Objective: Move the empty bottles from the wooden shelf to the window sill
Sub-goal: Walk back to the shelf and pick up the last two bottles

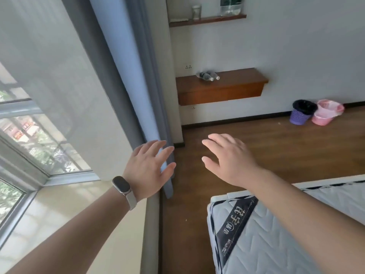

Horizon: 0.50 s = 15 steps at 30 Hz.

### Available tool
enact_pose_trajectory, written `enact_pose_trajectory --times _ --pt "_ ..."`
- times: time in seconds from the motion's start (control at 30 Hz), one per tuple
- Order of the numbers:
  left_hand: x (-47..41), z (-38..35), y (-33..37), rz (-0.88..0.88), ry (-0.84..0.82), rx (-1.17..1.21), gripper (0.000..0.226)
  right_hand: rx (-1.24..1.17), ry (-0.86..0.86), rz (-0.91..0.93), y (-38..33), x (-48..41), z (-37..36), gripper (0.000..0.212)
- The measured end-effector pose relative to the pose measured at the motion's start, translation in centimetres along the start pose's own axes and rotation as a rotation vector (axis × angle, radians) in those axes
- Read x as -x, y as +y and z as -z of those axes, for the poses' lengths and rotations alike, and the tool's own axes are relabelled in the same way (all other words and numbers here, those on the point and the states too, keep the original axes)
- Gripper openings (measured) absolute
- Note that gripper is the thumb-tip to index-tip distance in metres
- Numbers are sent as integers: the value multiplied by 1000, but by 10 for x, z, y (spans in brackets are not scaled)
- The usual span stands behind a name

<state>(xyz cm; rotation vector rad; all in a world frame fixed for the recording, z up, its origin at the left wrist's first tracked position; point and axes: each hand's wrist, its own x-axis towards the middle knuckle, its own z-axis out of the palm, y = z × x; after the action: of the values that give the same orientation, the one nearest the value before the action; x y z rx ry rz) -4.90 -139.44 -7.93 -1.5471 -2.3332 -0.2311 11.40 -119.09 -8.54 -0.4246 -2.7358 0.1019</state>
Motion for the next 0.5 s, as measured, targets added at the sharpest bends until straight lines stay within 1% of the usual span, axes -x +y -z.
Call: enact_pose_trajectory --times 0.27,0.37,0.5 --pt "-73 -49 -37 -75 69 77 50 63 -41 -80 33 -52 -20 50" --pt "-110 -72 -63 -102 70 89 50 94 -100 -123 45 -90 -29 54" --pt "-169 -89 -109 -120 77 117 51 111 -136 -192 53 -155 -38 59"
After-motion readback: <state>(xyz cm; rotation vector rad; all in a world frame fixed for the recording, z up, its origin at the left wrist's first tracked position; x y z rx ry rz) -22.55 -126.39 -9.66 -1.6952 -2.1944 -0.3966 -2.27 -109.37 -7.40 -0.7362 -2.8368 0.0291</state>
